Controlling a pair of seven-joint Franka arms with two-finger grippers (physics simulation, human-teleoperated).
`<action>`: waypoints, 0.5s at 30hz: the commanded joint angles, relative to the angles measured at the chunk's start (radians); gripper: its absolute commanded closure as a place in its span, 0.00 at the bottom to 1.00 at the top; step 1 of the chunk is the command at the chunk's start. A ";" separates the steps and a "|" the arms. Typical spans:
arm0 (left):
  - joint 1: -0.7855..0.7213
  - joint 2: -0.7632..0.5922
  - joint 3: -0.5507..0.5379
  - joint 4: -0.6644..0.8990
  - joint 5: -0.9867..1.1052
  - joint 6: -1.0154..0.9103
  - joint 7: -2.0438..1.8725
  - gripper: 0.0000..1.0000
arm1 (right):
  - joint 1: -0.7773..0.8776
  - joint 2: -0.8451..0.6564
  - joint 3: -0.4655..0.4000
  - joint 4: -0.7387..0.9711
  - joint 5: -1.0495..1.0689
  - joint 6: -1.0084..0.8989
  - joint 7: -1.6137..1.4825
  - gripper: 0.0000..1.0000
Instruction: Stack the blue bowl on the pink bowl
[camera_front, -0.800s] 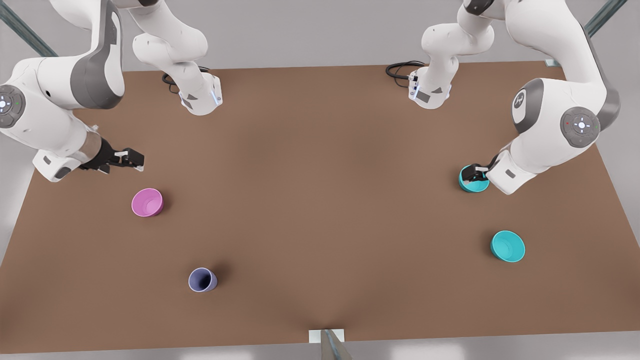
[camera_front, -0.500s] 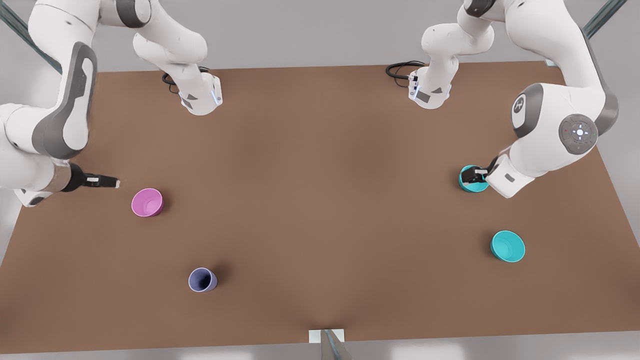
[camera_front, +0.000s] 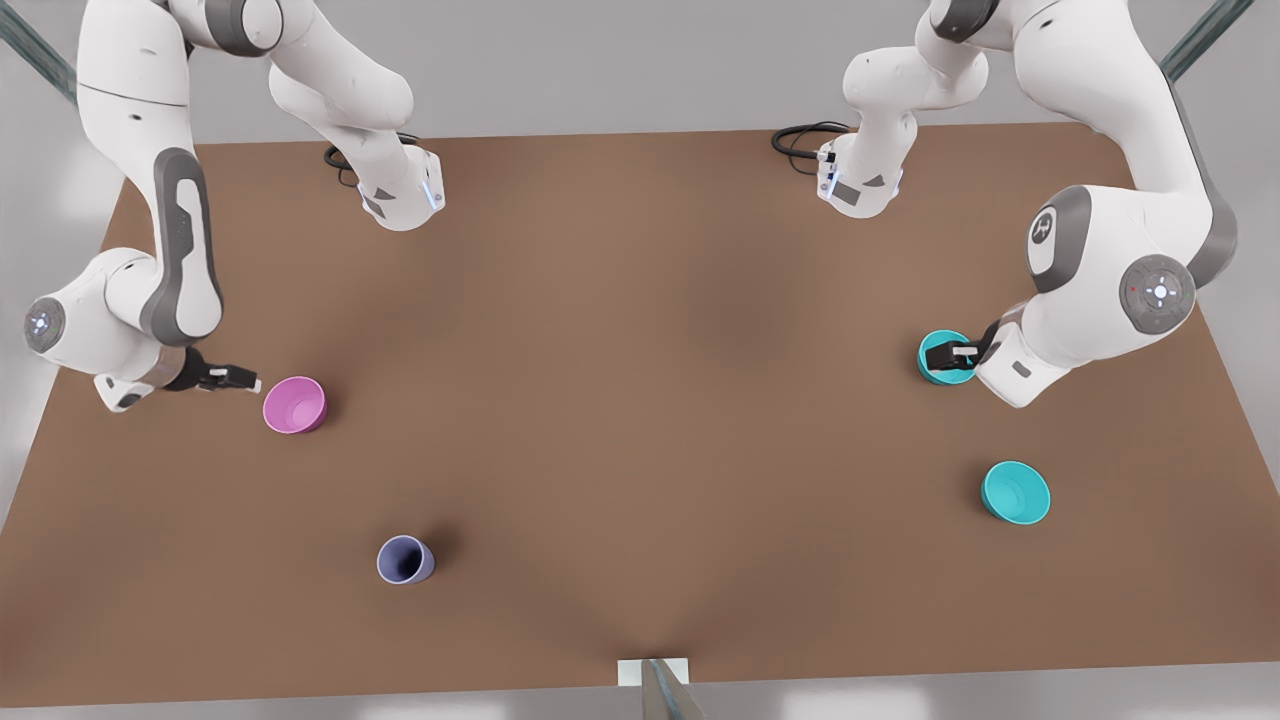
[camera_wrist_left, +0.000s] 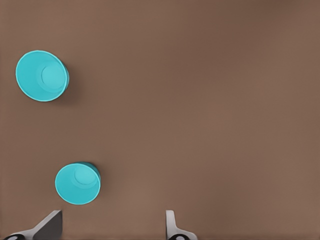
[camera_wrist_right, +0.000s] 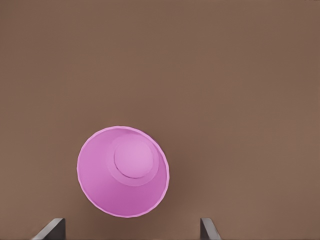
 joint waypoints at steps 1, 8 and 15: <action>0.000 -0.001 0.000 0.000 0.002 -0.001 -0.013 0.00 | 0.001 -0.001 0.000 -0.028 0.026 0.209 -0.224 0.00; 0.014 -0.002 -0.002 0.005 0.000 -0.004 -0.019 0.00 | 0.001 0.082 0.000 -0.062 0.118 0.221 -0.221 0.00; 0.014 -0.002 -0.002 0.007 0.000 -0.004 -0.019 0.00 | 0.001 0.182 0.000 -0.048 0.170 0.244 -0.221 0.00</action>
